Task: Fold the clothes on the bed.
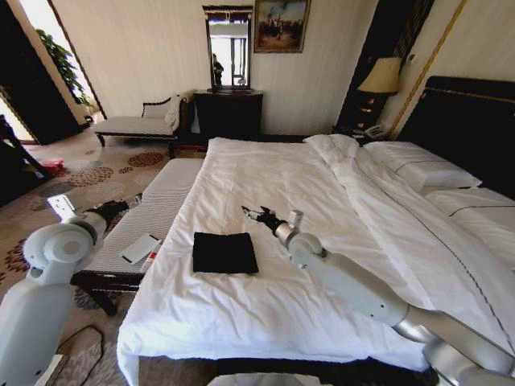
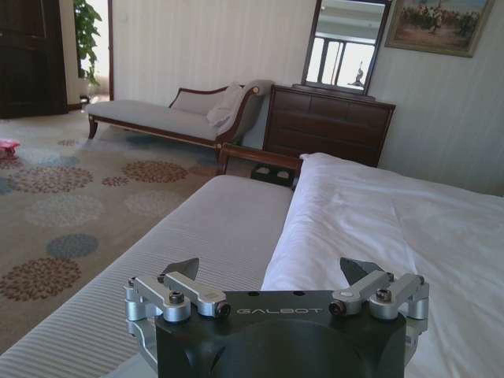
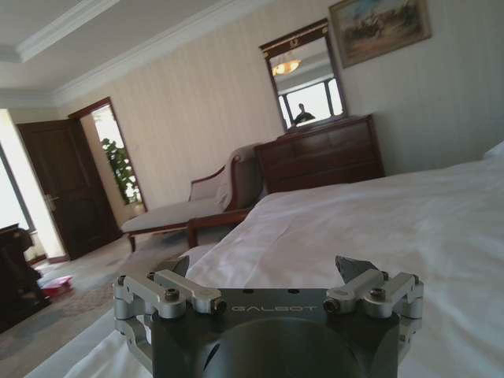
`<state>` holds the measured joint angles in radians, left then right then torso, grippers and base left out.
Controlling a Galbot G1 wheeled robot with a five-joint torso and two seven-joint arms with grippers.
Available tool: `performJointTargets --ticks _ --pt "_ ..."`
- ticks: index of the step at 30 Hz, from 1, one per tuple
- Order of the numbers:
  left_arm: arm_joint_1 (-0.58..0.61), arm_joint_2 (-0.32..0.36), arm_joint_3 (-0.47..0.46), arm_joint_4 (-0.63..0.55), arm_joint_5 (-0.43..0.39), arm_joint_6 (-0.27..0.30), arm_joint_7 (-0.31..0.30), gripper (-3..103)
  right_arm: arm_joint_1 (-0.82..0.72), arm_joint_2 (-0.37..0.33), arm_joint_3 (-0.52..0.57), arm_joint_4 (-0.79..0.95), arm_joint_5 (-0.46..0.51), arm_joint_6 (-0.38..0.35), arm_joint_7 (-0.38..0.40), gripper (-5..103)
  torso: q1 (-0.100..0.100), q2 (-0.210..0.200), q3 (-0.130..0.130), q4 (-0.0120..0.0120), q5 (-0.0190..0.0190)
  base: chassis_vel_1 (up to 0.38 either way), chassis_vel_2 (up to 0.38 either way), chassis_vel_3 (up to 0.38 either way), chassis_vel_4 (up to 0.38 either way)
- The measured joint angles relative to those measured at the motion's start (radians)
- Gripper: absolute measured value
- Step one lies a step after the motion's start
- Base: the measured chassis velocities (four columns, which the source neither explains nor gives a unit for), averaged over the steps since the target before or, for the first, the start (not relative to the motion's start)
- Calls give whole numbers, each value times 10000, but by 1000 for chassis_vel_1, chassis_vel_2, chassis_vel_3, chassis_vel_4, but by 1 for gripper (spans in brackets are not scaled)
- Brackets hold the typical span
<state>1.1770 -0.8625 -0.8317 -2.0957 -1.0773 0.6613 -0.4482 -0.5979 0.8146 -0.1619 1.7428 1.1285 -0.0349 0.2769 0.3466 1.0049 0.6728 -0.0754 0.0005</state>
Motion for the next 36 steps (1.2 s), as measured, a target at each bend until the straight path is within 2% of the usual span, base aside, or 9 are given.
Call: performJointTargets --ticks 1,4,5,8,10,14,20,27,36 --pt "0 0 0 0 0 0 0 100 0 0 0 0 0 0 0 100 0 0 0 0 0 0 0 0 0" --pt "1638 -534 -106 -743 1572 -1549 724 100 -1674 -478 2058 490 -962 463 142 100 0 0 -1 4 -1 0 0 0 0" --pt "1638 -534 -106 -743 1572 -1549 724 100 -1674 -478 2058 490 -962 463 142 100 0 0 -1 4 -1 0 0 0 0" --pt "2813 -1395 -149 -1465 3050 -3289 1358 100 -3857 -307 4471 1116 -2098 1032 38 100 -2 0 -2 1 2 0 0 0 0" --pt "3247 -1846 -143 -1713 3828 -3873 1558 100 -5223 -9 5902 1438 -3018 1422 -215 100 -3 1 -2 2 3 0 0 0 0" --pt "3684 -2425 9 -2032 4545 -4146 1736 100 -7417 576 7668 1952 -4774 1922 -629 100 -2 1 -2 -7 1 0 0 0 0" --pt "4190 -3268 574 -2781 5572 -4162 2073 100 -9770 1980 9599 3781 -5842 1778 -755 100 -3 2 -2 1 -8 0 0 0 0" --pt "4892 -4297 1187 -3220 6947 -4269 2409 100 -11139 3670 10216 4829 -6109 1735 -898 100 -3 2 -1 -1 -5 0 0 0 0" --pt "5154 -4853 1044 -3335 7025 -4452 3141 100 -11158 3987 10320 4894 -6446 1787 -1155 100 3 -1 2 3 -5 0 0 0 0"
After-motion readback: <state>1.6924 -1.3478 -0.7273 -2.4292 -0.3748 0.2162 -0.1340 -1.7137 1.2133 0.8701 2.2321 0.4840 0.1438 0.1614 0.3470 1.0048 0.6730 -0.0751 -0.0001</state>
